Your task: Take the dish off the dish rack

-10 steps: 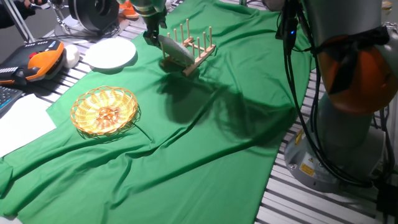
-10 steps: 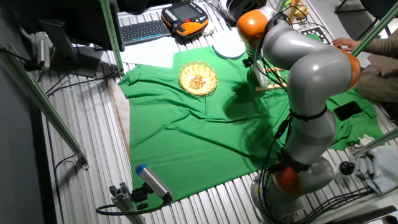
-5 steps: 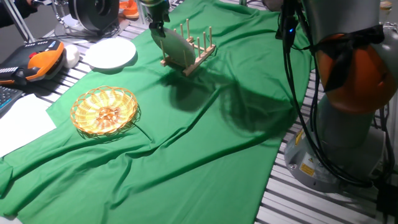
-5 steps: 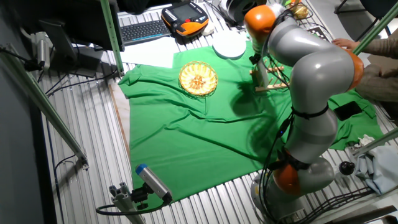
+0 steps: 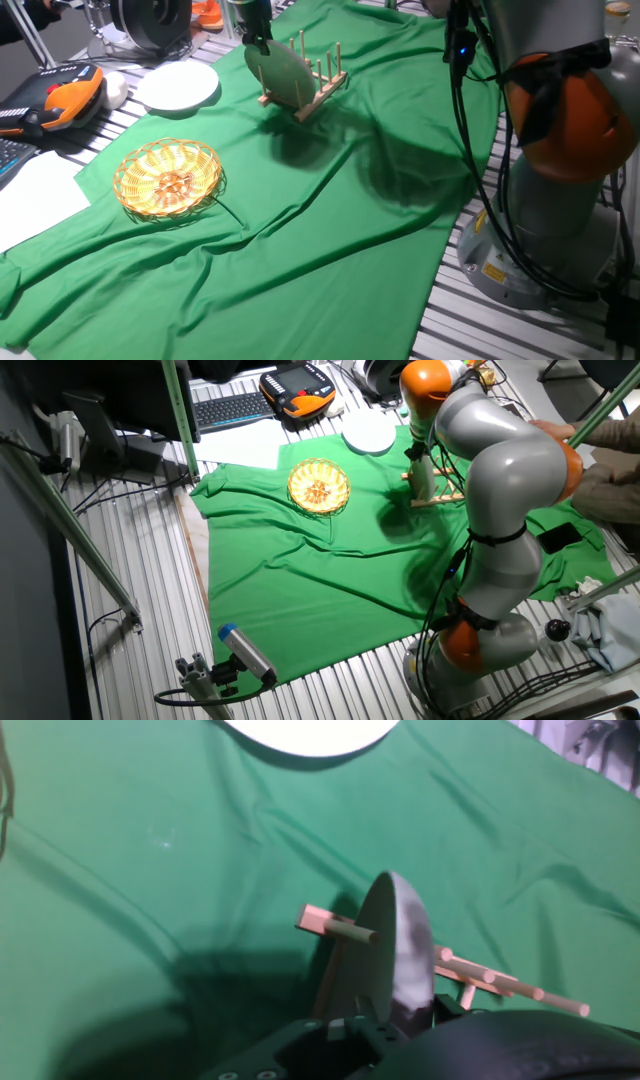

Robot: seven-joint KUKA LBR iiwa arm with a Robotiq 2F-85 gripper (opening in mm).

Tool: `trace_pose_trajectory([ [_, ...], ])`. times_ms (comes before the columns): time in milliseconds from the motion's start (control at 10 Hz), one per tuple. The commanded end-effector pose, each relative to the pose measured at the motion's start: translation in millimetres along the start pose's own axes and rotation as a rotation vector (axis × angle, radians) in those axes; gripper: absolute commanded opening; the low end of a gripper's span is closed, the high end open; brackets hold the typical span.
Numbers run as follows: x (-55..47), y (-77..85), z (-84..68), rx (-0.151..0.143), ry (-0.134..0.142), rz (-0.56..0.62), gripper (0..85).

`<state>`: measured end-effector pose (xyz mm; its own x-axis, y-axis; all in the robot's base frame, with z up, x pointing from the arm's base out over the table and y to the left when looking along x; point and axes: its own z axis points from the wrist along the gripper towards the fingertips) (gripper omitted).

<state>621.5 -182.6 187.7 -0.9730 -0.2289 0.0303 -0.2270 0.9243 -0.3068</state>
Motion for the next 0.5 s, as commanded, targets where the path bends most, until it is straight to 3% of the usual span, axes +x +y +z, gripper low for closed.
trace_pose_trajectory([
  [0,0.4,0.1,0.4,-0.004,0.005,-0.011,0.0],
  [400,1.3,-4.9,-15.3,0.011,0.08,-0.062,0.0],
])
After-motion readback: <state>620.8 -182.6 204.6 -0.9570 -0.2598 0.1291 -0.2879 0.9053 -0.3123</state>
